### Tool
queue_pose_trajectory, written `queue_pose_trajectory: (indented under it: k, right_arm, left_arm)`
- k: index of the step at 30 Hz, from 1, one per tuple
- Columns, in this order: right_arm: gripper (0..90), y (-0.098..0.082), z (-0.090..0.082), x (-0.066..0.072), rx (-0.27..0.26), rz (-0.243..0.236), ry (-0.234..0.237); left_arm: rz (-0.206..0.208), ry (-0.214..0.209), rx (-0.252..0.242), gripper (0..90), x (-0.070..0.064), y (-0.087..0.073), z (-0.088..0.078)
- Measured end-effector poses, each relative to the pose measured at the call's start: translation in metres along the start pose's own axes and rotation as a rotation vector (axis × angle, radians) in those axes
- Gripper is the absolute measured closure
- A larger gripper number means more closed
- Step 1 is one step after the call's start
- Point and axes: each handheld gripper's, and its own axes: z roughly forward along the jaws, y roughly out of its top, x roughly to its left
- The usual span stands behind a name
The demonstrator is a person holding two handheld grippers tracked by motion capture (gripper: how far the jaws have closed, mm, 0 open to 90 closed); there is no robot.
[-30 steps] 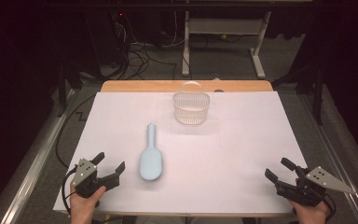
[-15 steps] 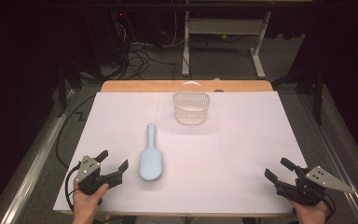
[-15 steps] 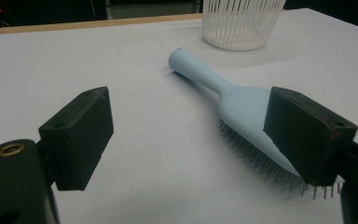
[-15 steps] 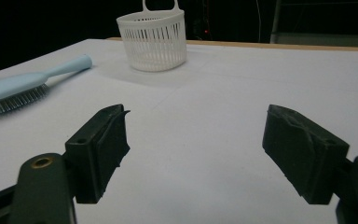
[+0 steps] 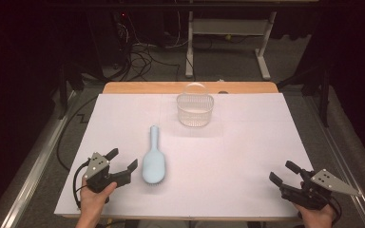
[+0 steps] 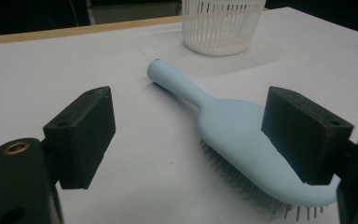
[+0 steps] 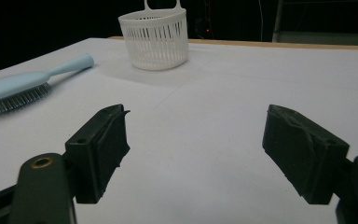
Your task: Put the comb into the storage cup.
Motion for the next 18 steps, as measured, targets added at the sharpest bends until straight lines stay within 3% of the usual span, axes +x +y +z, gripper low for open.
queue_pose_trajectory:
  k: [18]
  right_arm:
    - [22.5, 0.000, 0.001, 0.001, 0.001, -0.006, 0.005]
  left_arm:
    - [0.045, -0.059, -0.002, 18.2, -0.019, 0.016, 0.017]
